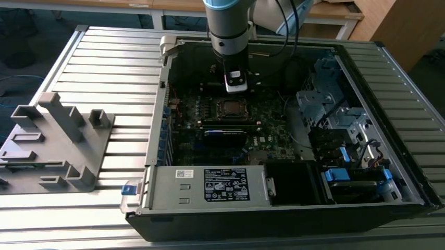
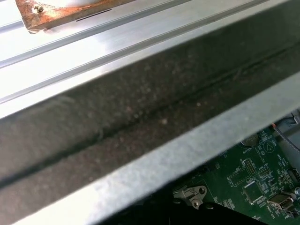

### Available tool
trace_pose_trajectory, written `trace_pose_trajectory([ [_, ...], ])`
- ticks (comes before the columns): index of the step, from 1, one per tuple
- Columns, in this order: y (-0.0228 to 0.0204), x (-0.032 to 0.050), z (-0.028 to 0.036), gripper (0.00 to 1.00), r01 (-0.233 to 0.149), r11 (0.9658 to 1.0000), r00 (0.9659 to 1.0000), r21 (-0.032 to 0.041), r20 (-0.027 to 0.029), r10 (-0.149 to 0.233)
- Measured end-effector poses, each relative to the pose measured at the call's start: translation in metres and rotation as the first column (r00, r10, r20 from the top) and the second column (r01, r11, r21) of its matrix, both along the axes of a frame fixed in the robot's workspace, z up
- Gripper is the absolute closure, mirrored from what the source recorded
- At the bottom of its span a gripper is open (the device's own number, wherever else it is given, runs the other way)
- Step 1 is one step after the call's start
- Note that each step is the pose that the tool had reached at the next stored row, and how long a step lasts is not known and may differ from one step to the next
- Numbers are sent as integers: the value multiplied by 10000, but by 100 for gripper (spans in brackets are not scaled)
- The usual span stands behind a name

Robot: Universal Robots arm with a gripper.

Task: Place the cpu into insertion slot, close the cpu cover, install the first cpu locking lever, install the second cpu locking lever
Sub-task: 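Install the first cpu locking lever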

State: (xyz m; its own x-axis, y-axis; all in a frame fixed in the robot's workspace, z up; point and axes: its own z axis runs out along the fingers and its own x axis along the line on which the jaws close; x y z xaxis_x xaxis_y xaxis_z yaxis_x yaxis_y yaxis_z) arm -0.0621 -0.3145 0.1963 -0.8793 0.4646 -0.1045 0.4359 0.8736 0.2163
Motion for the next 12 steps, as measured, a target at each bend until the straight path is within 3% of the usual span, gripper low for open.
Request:
trace_pose_trajectory([
  [10, 0, 5, 0, 89, -1, 10000, 10000, -2, 1, 1],
  [12, 1, 6, -2, 89, -2, 10000, 10000, -31, 5, 2],
])
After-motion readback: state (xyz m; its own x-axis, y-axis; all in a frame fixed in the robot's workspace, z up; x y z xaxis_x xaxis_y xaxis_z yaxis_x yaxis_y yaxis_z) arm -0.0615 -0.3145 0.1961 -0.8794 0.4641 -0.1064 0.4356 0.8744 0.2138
